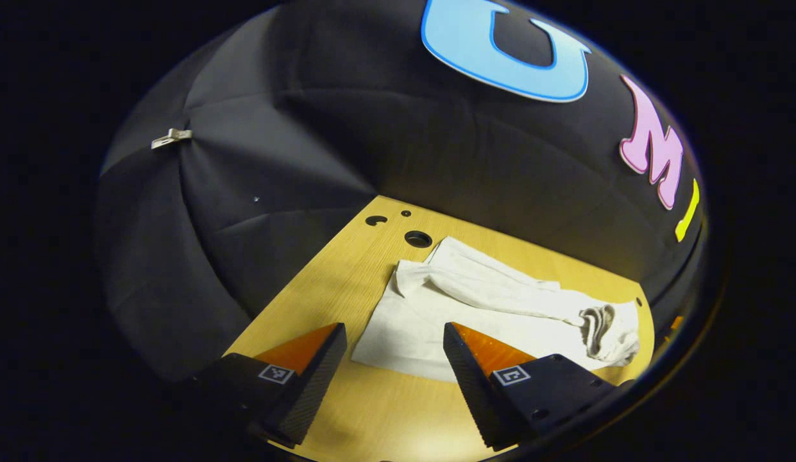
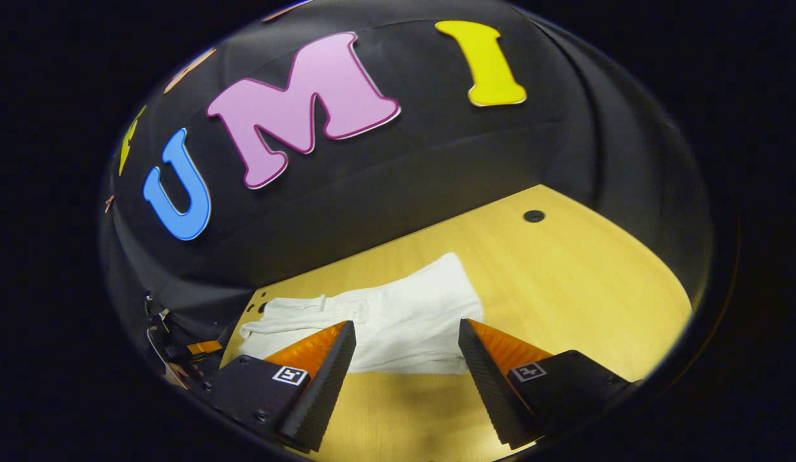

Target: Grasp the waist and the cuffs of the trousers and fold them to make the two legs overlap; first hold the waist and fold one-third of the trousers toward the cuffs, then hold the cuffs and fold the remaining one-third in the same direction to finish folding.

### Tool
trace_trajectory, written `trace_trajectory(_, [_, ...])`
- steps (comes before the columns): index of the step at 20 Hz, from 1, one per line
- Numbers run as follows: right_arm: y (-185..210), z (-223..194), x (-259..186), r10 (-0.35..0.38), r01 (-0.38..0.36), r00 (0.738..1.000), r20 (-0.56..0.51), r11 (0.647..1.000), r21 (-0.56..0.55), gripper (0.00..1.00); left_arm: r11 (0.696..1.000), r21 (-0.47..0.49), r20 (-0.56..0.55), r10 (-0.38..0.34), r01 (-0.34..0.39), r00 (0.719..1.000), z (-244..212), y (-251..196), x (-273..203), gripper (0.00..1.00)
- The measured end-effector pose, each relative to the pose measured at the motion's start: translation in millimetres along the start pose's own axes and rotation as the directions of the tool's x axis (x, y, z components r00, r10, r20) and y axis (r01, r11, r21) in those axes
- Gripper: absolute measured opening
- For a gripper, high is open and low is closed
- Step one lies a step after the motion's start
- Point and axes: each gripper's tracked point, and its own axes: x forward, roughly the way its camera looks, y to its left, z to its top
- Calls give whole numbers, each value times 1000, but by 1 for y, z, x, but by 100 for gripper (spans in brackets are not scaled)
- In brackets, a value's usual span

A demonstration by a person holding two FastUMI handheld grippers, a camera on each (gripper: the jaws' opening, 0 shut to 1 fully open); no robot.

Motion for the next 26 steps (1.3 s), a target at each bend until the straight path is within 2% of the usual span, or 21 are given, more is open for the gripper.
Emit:
trace_trajectory(3, [-46,15,-42,-87,85,996,34,995,46,98,998,66,-18,-13,15,1000,1,-8,31,96])
trace_trajectory(4, [-61,18,-57,-117,115,992,43,992,57,98,996,87,-19,-18,20,1000,3,-11,42,92])
trace_trajectory(5, [-76,20,-71,-149,146,987,51,988,58,98,994,106,-25,-18,20,1000,4,-13,52,96])
trace_trajectory(7, [-102,20,-98,-211,208,976,60,977,46,98,989,145,-38,-17,23,999,4,-18,71,96])
trace_trajectory(9, [-116,18,-121,-251,249,966,59,968,42,98,980,197,-66,-4,17,998,-2,-18,88,96])
trace_trajectory(10, [-121,15,-130,-264,262,963,55,964,39,98,974,226,-81,14,4,997,-7,-16,94,92])
trace_trajectory(11, [-126,10,-138,-277,275,960,45,961,36,98,969,245,-99,28,-3,995,-12,-15,101,96])
trace_trajectory(12, [-129,5,-145,-284,283,958,32,959,27,98,967,254,-123,39,-7,992,-19,-14,107,96])
trace_trajectory(14, [-129,-3,-152,-288,288,958,16,958,-6,98,976,216,-105,24,-1,994,-19,-18,113,99])
trace_trajectory(16, [-124,-11,-154,-276,276,961,-2,961,-22,98,983,181,-112,13,8,994,-19,-17,114,96])
trace_trajectory(21, [-118,-34,-149,-270,269,962,-30,963,-18,98,969,238,-175,-21,63,984,-26,-21,113,97])
trace_trajectory(23, [-111,-41,-145,-253,253,966,-47,967,-21,98,962,256,-199,-45,97,979,-29,-30,112,92])
trace_trajectory(25, [-110,-44,-144,-247,247,967,-59,969,-14,98,957,258,-204,-79,132,976,-31,-45,110,61])
trace_trajectory(26, [-109,-45,-144,-244,244,968,-59,970,-6,98,953,274,-204,-75,130,976,-36,-48,110,46])
